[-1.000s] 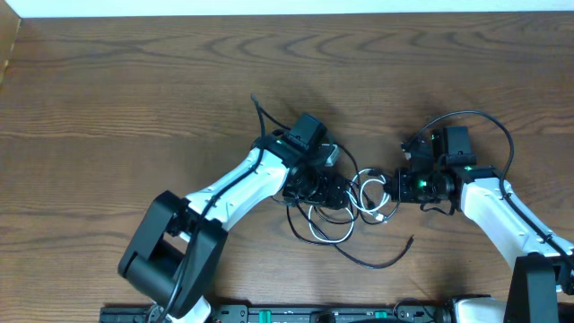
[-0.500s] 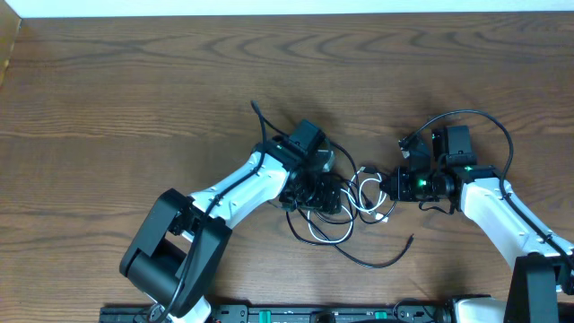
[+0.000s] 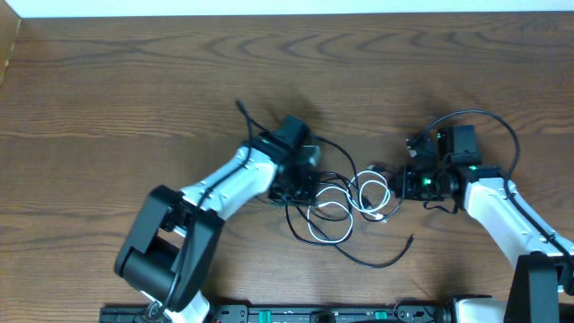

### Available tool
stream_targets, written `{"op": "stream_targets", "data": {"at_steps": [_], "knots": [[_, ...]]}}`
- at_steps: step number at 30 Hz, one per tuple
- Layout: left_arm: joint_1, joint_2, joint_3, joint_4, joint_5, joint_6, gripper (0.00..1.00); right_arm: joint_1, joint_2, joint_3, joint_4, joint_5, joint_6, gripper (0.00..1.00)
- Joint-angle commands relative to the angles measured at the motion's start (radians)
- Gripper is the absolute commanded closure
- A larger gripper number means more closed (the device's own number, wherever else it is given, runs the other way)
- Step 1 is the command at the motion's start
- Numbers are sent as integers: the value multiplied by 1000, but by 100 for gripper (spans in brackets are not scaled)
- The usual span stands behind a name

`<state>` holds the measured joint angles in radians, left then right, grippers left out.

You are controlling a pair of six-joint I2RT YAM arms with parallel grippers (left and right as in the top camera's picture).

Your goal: Untangle cables

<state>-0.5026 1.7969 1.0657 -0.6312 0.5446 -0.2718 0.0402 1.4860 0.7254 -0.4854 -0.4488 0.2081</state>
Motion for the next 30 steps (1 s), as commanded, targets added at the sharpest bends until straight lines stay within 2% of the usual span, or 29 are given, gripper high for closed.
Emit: {"op": "stream_targets", "data": {"at_steps": [1, 6, 10, 15, 17, 21, 26, 30], "knots": [[136, -81, 77, -81, -15, 126, 93, -79, 6, -3, -1, 111, 66, 99], [387, -238, 138, -134, 14, 143, 92, -230, 6, -3, -2, 102, 93, 99], [580, -353, 139, -106, 216, 136, 92, -327, 6, -3, -4, 116, 103, 99], [688, -390, 139, -110, 283, 124, 92, -406, 6, -3, -1, 194, 220, 99], [694, -386, 136, -117, 282, 124, 92, -437, 6, -3, 1, 235, 274, 99], [659, -378, 132, -124, 283, 117, 92, -446, 6, -2, 33, 230, 276, 99], [565, -377, 131, -124, 263, 122, 91, -442, 6, -2, 136, -71, 101, 99], [475, -377, 129, -127, 153, 122, 83, -418, 6, -1, 213, -234, 51, 96]]}}
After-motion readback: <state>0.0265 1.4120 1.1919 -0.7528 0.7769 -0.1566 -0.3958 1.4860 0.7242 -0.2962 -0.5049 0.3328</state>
